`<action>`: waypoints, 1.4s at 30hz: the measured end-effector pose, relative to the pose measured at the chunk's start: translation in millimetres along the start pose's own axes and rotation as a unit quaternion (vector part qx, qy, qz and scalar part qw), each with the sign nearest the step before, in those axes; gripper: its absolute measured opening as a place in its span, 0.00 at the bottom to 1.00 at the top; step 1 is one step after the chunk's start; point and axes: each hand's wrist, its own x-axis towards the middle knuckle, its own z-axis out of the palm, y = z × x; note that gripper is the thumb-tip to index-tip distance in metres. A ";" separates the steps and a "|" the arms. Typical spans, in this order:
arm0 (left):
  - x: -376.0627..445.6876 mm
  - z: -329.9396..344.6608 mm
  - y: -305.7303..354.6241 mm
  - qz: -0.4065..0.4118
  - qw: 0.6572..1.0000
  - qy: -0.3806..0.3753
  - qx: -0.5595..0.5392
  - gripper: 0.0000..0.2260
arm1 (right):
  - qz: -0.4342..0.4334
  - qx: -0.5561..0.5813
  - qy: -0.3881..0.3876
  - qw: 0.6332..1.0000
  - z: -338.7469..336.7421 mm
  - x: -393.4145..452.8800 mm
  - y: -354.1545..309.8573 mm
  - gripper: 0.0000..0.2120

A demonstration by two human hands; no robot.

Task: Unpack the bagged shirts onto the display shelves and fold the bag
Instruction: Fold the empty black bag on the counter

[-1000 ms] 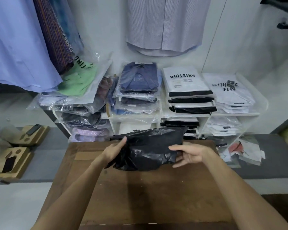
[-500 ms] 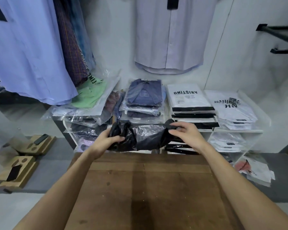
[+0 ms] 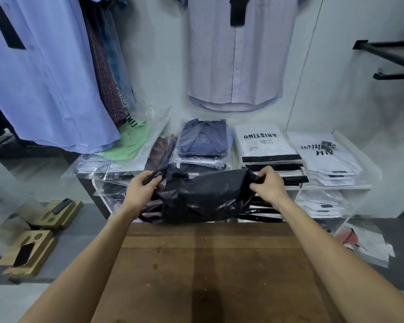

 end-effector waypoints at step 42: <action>-10.6 -70.0 12.9 -0.114 0.944 -0.106 -0.292 0.12 | -0.145 -0.152 -0.061 0.976 -0.4 -19.8 10.2 0.44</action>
